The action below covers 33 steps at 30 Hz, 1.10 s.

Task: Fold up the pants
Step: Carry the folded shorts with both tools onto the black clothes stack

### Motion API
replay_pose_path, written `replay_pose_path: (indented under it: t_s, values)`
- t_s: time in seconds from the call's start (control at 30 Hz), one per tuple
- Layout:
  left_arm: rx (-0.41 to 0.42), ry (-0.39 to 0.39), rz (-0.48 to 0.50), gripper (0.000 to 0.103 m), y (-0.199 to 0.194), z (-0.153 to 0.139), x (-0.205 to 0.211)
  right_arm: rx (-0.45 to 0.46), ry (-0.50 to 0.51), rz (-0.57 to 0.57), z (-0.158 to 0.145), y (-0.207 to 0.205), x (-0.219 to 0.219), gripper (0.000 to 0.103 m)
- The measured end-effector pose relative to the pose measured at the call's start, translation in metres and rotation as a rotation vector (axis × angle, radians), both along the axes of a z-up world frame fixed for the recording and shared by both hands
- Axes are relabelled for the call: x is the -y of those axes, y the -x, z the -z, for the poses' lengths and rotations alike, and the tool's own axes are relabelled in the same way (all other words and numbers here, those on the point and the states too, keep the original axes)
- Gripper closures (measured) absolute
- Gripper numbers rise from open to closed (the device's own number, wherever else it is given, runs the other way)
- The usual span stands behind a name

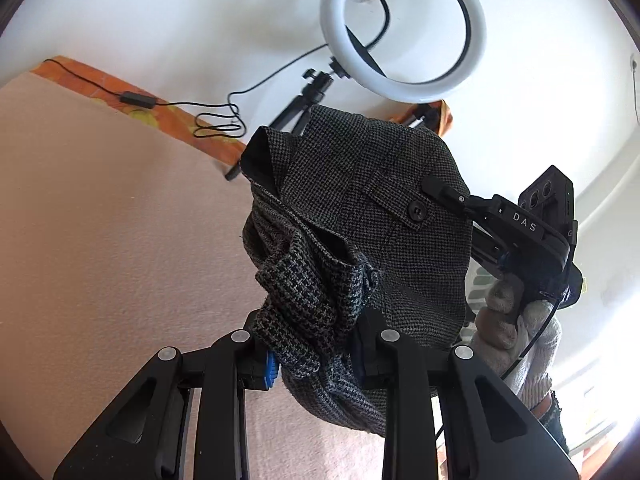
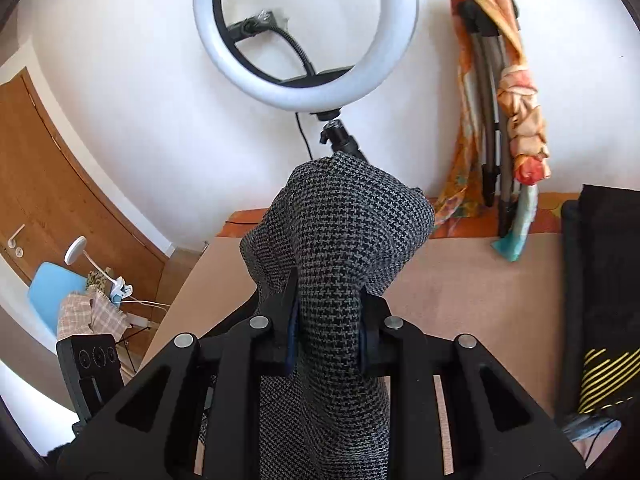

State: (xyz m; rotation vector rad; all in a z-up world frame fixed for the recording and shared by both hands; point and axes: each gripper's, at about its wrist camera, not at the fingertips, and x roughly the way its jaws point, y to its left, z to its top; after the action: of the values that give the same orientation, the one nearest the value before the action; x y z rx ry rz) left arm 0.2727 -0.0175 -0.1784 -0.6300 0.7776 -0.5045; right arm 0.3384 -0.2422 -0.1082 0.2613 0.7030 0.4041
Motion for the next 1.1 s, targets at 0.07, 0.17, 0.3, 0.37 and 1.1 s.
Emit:
replay_pose_path:
  t_s: [0.07,0.17,0.3,0.37,1.1]
  values:
    - [0.012,-0.002,0.038,0.078,-0.003,-0.007,0.027,0.02,0.005,0.026,-0.012,0.01,0.029,0.08]
    - [0.037,-0.008,0.093,0.078,-0.009,-0.019,0.074,0.056,0.009,0.07,-0.028,0.024,0.073,0.08]
    - [0.078,-0.029,0.156,0.078,-0.014,-0.032,0.134,0.088,0.003,0.133,-0.042,0.037,0.135,0.08]
    - [0.091,-0.026,0.178,0.078,-0.019,-0.036,0.162,0.099,0.005,0.161,-0.048,0.041,0.165,0.08]
    - [0.094,-0.191,0.286,0.078,-0.06,0.001,0.355,0.014,0.146,0.26,-0.01,-0.007,0.348,0.08]
